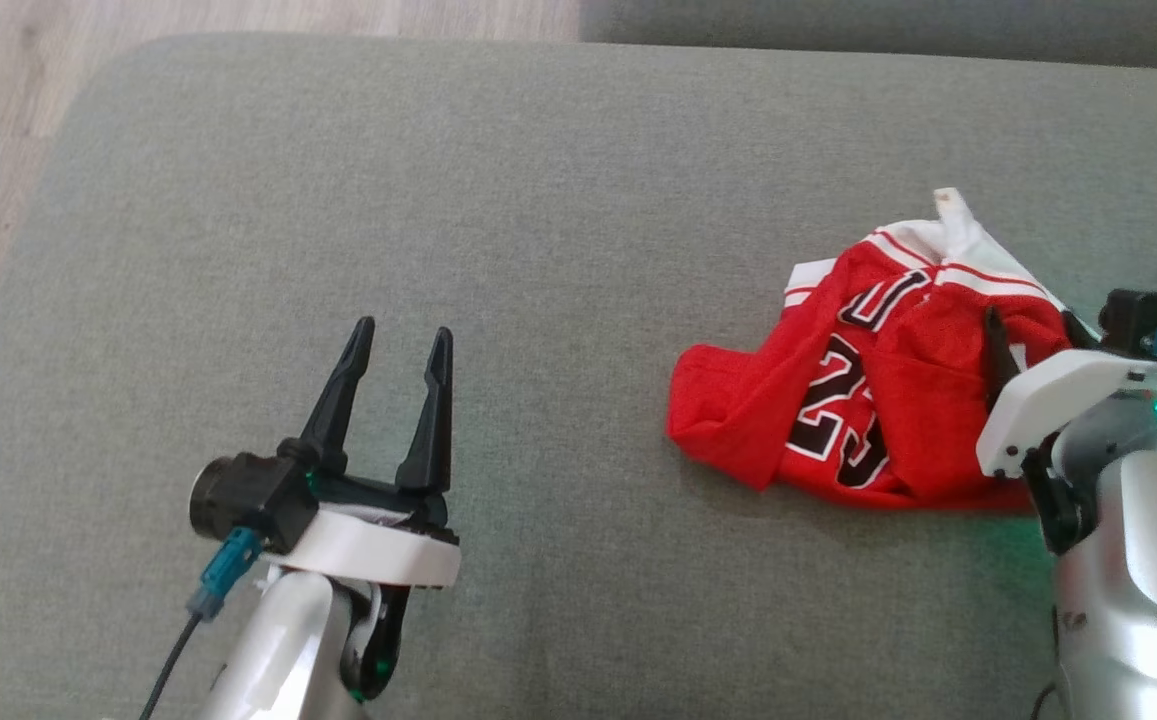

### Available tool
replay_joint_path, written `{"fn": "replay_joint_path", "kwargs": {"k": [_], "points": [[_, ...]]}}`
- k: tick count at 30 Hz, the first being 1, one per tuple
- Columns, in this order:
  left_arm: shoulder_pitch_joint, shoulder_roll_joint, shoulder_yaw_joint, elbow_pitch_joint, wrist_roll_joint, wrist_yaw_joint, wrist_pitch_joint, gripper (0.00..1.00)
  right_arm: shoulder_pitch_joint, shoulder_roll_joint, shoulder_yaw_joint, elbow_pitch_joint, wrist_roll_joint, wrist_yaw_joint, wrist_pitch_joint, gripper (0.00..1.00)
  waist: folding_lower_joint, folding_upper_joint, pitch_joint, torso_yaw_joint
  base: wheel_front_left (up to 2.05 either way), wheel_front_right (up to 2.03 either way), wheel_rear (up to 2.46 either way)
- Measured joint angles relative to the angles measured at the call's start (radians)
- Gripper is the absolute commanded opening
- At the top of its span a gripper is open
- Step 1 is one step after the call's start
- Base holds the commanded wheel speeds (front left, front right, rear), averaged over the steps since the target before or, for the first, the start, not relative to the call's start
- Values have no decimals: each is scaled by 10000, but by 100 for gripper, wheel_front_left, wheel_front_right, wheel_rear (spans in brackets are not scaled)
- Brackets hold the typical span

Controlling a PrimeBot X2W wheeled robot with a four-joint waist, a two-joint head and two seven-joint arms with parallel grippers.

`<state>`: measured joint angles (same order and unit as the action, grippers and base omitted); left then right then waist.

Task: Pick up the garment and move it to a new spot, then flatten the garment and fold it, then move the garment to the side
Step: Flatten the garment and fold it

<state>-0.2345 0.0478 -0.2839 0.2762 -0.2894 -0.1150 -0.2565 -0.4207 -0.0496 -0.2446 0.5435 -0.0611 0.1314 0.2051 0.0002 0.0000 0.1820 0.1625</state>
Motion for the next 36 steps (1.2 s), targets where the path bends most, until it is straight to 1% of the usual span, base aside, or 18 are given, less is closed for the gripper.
{"fn": "replay_joint_path", "kwargs": {"k": [3, 4, 5, 9, 13, 16, 17, 21, 24, 27, 30, 31, 34, 35, 36], "points": [[-55, 2, 2, 0, 0, -6, -2, 100, -230, -2, -192, 723, 12, 0, 198, 100, 0, 0, 104, 88, 0, 0, 0], [-54, 0, 2, 0, 0, -8, 0, 100, -315, -4, -184, 924, 148, 0, 196, 90, 0, 0, 128, 95, 0, 0, 0], [-54, 0, 2, 0, 0, -8, -2, 100, -411, -2, -188, 1055, 274, 0, 128, 0, 0, 0, 148, 92, 0, 0, 0], [-55, 0, 4, 0, 0, -8, 0, 100, -875, -4, -192, 920, 61, 0, -754, 0, 0, 0, 162, 16, 0, 0, 0], [-75, -4, -19, -2, -19, -8, 0, 100, -1676, -267, 725, 201, 21, 0, -1507, 0, 0, 0, 87, -72, 0, 0, 0], [-76, -4, -69, -2, -142, 6, 0, 100, -2254, -779, 1877, -568, 428, 0, -1839, 0, -2, 0, -63, -88, 0, 0, 0], [-75, -4, -92, 0, -207, 19, 0, 100, -2510, -1197, 2752, -1160, 865, 0, -1973, 0, -1, 0, -188, -92, 0, 0, 0], [-57, -6, -92, 0, -207, 107, -2, 100, -2759, -2161, 4625, -2485, 1739, 0, -2299, 0, -2, 0, -464, -101, 0, 0, 0], [-40, -4, -86, 0, -207, 109, -2, 100, -2868, -3085, 6128, -3290, 2230, 0, -2314, 0, -3, 0, -666, -82, 0, 0, 0], [-22, -6, -98, -29, -207, 111, -2, 100, -2876, -3916, 7340, -4002, 2882, 0, -2247, 0, -3, 0, -773, 24, 0, 0, 0], [32, -6, -111, -42, -207, 130, -2, 100, -2878, -4506, 8581, -4374, 3496, 0, -2042, 0, -3, 0, -770, 183, 0, 0, 0], [86, -4, -132, -46, -207, 130, 0, 100, -2900, -4821, 9369, -4521, 3816, 0, -2031, 0, -3, 0, -703, 300, 0, 0, 0], [88, -6, -186, -50, -207, 130, 0, 100, -3129, -5110, 10280, -4516, 4334, 0, -2046, 0, -2, 0, -521, 495, 0, 0, 0], [88, -6, -186, -50, -207, 130, 0, 100, -3129, -5110, 10280, -4516, 4334, 0, -2046, 0, -2, 0, -521, 495, 0, 0, 0], [84, -6, -207, -58, -207, 130, -2, 100, -3275, -5170, 10500, -4500, 4452, 0, -2065, 0, -2, 0, -446, 565, 0, 0, 0]]}}
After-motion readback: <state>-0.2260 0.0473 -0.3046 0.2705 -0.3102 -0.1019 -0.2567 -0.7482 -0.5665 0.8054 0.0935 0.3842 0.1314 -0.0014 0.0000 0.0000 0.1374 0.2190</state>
